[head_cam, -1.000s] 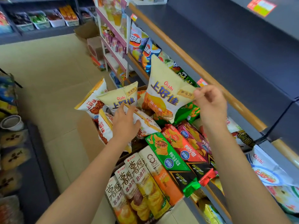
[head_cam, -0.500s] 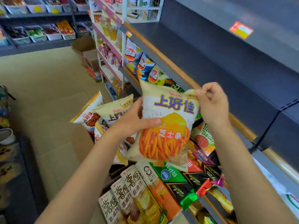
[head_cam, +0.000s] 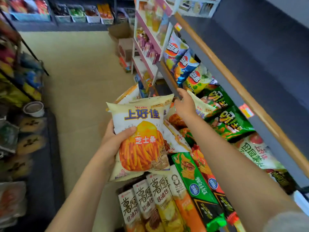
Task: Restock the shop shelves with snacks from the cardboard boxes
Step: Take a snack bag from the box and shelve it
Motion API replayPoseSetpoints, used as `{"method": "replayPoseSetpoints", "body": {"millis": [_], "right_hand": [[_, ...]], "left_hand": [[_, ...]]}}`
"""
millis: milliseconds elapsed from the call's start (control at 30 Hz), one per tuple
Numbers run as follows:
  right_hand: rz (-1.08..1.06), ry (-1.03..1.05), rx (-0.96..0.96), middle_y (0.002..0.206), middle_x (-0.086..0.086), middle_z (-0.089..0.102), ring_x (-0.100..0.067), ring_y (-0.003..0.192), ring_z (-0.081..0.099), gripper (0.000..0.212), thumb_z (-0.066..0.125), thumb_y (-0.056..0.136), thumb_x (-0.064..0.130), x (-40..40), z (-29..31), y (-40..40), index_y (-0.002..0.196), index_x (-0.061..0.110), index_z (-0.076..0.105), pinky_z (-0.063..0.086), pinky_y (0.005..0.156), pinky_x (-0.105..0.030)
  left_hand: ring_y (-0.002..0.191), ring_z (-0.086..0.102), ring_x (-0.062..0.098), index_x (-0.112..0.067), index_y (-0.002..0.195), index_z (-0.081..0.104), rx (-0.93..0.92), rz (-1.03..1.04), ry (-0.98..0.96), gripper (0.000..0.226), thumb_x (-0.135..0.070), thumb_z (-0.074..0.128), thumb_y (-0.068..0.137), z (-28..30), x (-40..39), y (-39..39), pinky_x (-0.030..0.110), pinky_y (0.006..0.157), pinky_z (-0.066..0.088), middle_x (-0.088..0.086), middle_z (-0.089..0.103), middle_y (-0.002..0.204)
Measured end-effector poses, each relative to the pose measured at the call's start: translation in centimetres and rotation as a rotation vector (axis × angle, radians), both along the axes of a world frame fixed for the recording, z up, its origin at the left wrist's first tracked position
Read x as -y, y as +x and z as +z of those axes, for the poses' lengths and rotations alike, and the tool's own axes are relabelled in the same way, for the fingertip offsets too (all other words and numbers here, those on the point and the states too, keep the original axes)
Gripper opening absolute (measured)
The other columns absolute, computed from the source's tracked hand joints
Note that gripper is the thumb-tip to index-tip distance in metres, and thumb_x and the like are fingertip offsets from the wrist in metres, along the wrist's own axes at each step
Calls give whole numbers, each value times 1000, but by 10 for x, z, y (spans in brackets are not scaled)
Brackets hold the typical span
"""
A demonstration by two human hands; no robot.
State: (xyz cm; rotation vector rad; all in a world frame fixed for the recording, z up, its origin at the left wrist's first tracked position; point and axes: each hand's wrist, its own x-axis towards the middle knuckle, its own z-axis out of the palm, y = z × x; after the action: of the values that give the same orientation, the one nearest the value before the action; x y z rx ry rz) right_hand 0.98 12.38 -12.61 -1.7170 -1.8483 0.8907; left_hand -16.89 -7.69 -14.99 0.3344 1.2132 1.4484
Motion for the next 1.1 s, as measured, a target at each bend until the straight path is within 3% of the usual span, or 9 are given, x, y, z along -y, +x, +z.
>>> {"method": "replayPoseSetpoints", "body": {"millis": [67,200,333,467,600,733,833,1000,1100], "right_hand": [[86,-8,88,146,-5,51,-23,131,50,43,48,101,7,-12,-11,-12,144,16,48,42,96,-26],[72,106,205,104,-8,67,-23,98,60,14,54,96,11,-21,-18,-19,101,7,67,33,69,-23],[65,151,193,89,-3,64,-13,84,53,9,59,94,8,-19,-9,-16,88,6,66,35,69,-21],[-48,263,-18,90,0,62,-14,86,56,8,60,95,12,-14,28,-7,90,6,61,44,77,-26],[-167,417,-158,95,-6,67,-14,82,59,23,54,93,15,-2,77,22,76,27,45,46,75,-32],[-277,583,-191,80,13,52,11,67,49,19,51,93,11,31,124,75,81,23,43,36,62,-7],[-377,684,-184,75,15,48,3,70,48,20,50,93,16,62,145,129,81,29,41,40,70,-20],[-485,669,-209,74,15,49,3,68,47,6,50,95,14,132,162,225,90,16,47,39,67,-18],[-518,654,-188,75,12,52,-3,69,49,15,51,94,9,182,176,280,85,20,49,40,68,-21]], "left_hand": [[92,74,19,-22,128,56,48,29,-1,84,-25,88,50,-7,1,4,30,66,59,4,74,113],[96,73,22,-21,132,53,73,-4,11,73,-17,81,64,-14,-2,7,31,69,59,3,74,112],[96,73,23,-23,130,54,74,-23,18,71,-17,81,65,-15,-3,7,33,69,59,4,75,112],[93,74,23,-23,129,55,69,-26,25,69,-17,80,64,-14,-3,9,32,68,59,4,75,110],[95,73,24,-23,128,56,62,-29,40,76,-21,86,58,-9,0,19,34,69,59,4,75,111],[97,73,24,-20,134,53,29,-28,84,71,-17,77,67,6,0,38,34,68,59,6,73,116],[98,72,23,-21,136,53,-17,-57,144,73,-18,78,67,21,0,62,34,71,59,5,72,118],[107,69,25,-39,122,59,-159,-117,171,80,-42,91,49,48,2,120,46,88,56,2,69,123],[104,70,22,-39,122,58,-202,-226,213,82,-43,88,46,69,9,174,42,85,57,-4,72,117]]}}
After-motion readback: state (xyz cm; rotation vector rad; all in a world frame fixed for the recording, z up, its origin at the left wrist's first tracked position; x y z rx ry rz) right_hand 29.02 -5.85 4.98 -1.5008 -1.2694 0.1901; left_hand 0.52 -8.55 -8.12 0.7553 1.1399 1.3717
